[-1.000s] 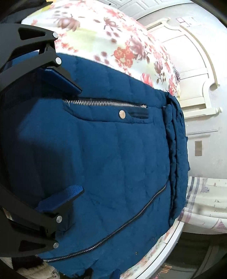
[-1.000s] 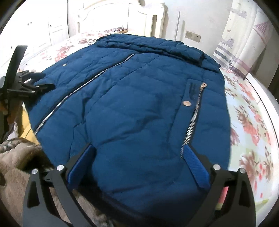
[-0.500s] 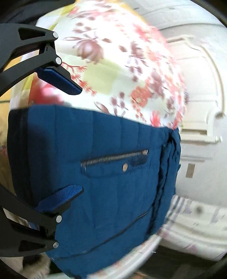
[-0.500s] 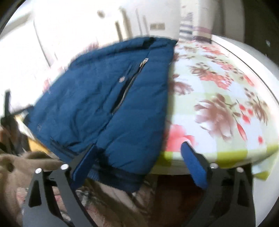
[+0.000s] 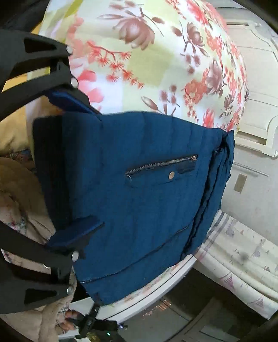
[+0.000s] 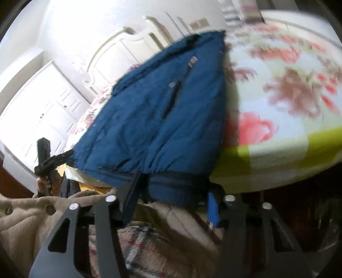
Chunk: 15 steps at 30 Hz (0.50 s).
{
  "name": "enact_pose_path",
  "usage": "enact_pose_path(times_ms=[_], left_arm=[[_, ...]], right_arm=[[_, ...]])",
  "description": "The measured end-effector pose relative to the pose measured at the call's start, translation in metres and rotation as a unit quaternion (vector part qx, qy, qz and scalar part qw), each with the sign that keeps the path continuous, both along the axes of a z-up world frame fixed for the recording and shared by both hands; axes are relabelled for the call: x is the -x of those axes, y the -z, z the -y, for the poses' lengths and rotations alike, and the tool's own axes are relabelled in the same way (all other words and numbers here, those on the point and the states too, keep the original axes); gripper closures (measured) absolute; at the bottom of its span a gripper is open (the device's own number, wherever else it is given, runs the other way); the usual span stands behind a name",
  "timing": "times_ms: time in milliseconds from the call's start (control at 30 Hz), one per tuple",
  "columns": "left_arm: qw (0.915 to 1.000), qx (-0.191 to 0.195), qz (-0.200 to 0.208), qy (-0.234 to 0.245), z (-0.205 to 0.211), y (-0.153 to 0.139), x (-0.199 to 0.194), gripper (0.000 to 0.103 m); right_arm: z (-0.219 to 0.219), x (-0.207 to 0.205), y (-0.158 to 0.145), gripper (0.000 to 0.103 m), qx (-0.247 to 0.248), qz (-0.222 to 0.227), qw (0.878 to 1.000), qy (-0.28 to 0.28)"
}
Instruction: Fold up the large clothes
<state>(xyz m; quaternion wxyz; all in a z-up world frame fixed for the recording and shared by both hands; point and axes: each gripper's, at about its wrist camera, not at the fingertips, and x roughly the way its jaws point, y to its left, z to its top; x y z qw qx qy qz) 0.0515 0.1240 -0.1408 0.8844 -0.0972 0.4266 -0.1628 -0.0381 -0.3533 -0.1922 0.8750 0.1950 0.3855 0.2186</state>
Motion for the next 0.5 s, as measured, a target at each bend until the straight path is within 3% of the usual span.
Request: enact_pose_path(times_ms=[67,167,333,400,500], left_arm=[[0.9998,0.017,0.0,-0.007,-0.007,0.001,0.002,0.033],[0.9973,0.073,-0.003,-0.008,-0.019,0.001,-0.001,0.033],[0.9913,0.13,-0.008,-0.019,-0.028,0.008,-0.013,0.032],[0.9894,0.144,-0.02,0.0,-0.025,0.007,-0.016,0.03],[0.985,0.166,-0.035,0.03,-0.022,0.009,-0.013,0.031]], right_arm=[[-0.001,0.005,-0.011,0.059,-0.001,0.02,1.0,-0.008],[-0.002,0.0,-0.017,0.058,-0.001,0.034,0.999,-0.009],[-0.002,-0.024,-0.008,0.056,-0.028,0.026,0.999,0.006],[-0.007,-0.032,-0.009,0.056,-0.03,0.023,0.999,0.004],[-0.017,-0.03,-0.013,0.056,0.006,0.025,1.0,-0.013]])
